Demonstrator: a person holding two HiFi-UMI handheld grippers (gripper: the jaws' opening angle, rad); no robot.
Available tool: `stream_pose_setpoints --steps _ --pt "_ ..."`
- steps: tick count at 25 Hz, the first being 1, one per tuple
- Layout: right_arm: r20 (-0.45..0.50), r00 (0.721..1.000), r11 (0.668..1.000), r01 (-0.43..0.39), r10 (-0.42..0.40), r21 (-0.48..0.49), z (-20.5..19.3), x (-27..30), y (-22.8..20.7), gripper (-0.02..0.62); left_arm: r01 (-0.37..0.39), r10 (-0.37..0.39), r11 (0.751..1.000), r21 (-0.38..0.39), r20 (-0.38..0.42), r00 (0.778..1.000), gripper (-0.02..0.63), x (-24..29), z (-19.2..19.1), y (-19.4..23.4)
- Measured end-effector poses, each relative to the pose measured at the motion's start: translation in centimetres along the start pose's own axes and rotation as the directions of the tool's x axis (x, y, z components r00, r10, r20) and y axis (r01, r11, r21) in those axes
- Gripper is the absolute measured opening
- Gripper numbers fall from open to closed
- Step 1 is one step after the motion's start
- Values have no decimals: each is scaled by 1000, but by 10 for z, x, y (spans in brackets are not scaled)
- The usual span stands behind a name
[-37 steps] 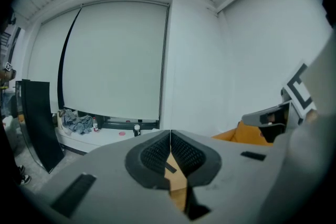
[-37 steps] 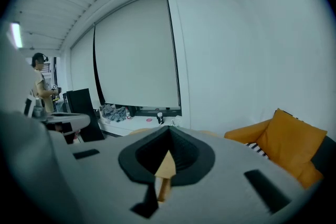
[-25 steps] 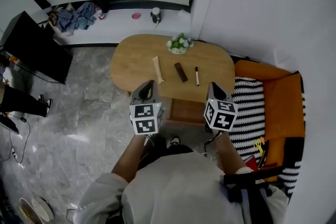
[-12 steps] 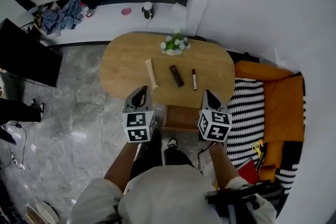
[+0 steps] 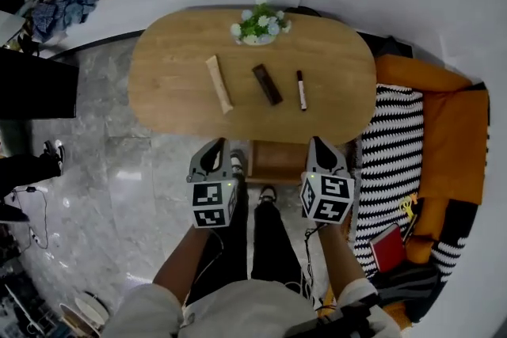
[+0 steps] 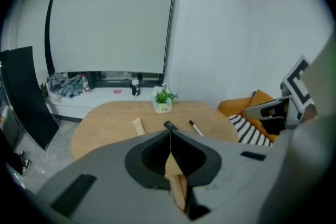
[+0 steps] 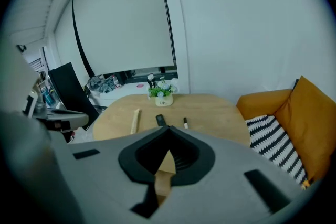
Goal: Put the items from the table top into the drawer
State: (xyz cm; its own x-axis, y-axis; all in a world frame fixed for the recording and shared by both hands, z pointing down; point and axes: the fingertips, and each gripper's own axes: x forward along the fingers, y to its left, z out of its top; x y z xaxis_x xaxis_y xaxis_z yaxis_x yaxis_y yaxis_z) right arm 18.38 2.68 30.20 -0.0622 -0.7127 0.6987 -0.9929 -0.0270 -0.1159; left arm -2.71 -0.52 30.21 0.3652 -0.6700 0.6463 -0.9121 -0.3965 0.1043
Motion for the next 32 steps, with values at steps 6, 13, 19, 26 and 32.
stream_pose_setpoints --steps 6,13,19,26,32 --pt "-60 998 999 14 -12 36 -66 54 -17 -8 19 -21 999 -27 -53 998 11 70 -66 -1" --pt "-104 994 999 26 -22 34 -113 92 -21 -8 30 -33 998 -61 -58 998 11 113 -107 3" --pt "-125 992 999 28 -24 30 -117 111 -19 -8 22 -29 997 -76 -81 996 11 125 -122 13" --pt "-140 990 999 31 -26 39 -104 144 -30 -5 15 -22 996 -83 -91 996 11 137 -126 23" --pt "-141 990 999 29 -26 15 -85 176 -42 47 6 -15 996 -90 -98 995 11 150 -124 32"
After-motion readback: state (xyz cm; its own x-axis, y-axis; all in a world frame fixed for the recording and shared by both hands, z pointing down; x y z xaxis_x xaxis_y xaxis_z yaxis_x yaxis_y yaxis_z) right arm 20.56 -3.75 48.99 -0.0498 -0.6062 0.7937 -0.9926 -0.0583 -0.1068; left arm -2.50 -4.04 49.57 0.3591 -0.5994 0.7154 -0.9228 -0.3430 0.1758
